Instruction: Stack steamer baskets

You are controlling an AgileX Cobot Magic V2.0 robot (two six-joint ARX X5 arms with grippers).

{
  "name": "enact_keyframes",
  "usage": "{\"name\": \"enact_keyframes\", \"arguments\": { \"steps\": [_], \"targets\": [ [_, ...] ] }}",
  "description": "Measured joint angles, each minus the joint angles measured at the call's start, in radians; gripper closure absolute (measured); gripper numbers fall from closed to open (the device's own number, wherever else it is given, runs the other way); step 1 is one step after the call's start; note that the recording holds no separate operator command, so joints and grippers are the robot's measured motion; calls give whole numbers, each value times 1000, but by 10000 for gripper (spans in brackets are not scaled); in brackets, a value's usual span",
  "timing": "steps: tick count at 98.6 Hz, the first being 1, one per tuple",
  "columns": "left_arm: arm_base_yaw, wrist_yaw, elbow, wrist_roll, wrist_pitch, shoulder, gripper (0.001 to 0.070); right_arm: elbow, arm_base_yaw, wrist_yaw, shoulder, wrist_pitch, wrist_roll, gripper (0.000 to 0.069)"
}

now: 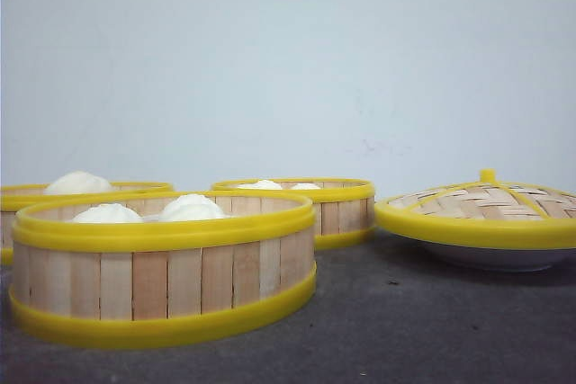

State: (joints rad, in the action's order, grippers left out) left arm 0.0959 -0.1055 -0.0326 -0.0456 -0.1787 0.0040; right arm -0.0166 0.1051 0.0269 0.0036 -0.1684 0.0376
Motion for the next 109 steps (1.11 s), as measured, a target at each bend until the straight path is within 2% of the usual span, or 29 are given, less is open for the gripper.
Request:
{"name": "enact_keyframes", "arguments": {
  "steps": [80, 100, 109],
  "targets": [
    [0, 0, 0, 0, 0, 0, 684, 0, 0, 1, 0, -2, 5, 682],
    [0, 0, 0, -1, 0, 0, 684, 0, 0, 3, 0, -5, 42, 682],
    [0, 0, 0, -32, 0, 0, 684, 0, 0, 8, 0, 3, 85, 682]
  ]
}}
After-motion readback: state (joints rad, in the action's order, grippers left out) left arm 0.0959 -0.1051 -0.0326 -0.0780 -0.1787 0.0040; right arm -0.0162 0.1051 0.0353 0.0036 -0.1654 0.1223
